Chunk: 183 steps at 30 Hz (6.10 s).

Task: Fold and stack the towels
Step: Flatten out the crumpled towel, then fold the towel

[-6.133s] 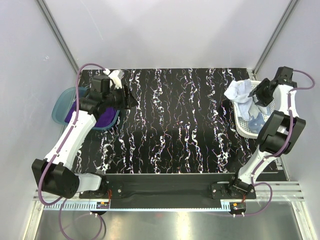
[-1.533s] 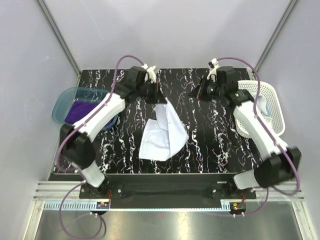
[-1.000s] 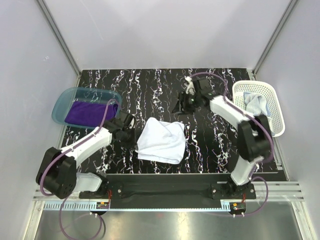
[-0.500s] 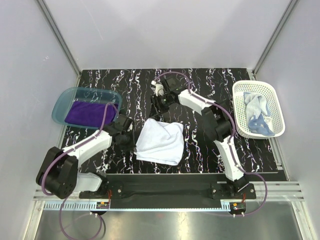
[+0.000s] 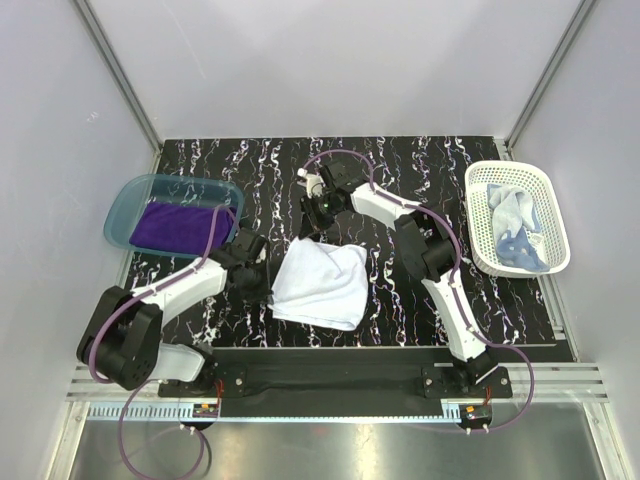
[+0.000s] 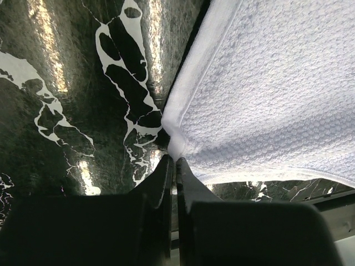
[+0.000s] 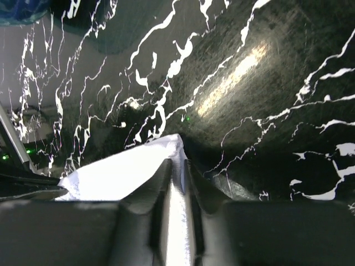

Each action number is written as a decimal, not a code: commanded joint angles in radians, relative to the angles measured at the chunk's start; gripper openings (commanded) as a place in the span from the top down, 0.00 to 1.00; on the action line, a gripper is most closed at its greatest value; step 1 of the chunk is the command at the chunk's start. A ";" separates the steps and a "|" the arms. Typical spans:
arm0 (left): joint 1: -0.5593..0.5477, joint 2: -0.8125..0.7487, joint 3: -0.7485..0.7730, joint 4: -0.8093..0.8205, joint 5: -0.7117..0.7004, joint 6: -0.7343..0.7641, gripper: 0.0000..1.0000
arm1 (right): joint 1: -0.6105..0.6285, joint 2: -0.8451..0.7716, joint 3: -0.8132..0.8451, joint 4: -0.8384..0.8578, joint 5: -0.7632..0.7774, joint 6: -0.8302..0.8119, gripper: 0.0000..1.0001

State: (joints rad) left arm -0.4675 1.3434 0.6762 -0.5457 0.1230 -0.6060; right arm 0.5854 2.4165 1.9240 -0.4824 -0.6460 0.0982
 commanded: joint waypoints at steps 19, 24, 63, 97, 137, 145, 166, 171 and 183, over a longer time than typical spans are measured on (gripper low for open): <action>0.006 0.063 0.098 0.055 -0.002 0.015 1.00 | 0.007 -0.240 -0.212 0.220 0.169 0.009 0.93; 0.007 0.066 0.163 0.004 -0.045 0.035 1.00 | 0.005 -0.276 -0.220 0.220 0.215 0.000 1.00; -0.089 -0.020 1.376 -0.370 0.161 0.402 1.00 | -0.012 -1.423 -0.419 0.257 0.722 -0.044 1.00; 0.181 0.639 1.202 -0.060 0.061 0.758 1.00 | -0.368 -0.500 -0.479 0.693 0.167 0.084 1.00; 0.030 0.230 0.418 -0.105 -0.032 0.178 0.46 | -0.168 -0.835 -0.947 0.122 0.368 0.599 0.55; 0.110 0.258 0.352 -0.005 0.055 0.170 0.47 | -0.133 -0.804 -0.984 0.117 0.417 0.790 0.58; 0.130 0.295 0.215 0.125 0.144 0.068 0.58 | -0.093 -0.763 -1.039 0.087 0.480 0.888 0.58; 0.127 0.255 0.203 0.090 0.113 0.057 0.56 | -0.076 -0.760 -1.045 0.105 0.480 0.911 0.60; 0.127 0.237 0.146 0.136 0.115 0.028 0.63 | -0.065 -0.751 -1.037 0.126 0.471 0.928 0.66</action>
State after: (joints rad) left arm -0.3397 1.5913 0.8402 -0.4248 0.2543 -0.5728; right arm 0.5049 1.6768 0.8871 -0.3687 -0.1993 1.0046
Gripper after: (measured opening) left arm 0.385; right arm 0.325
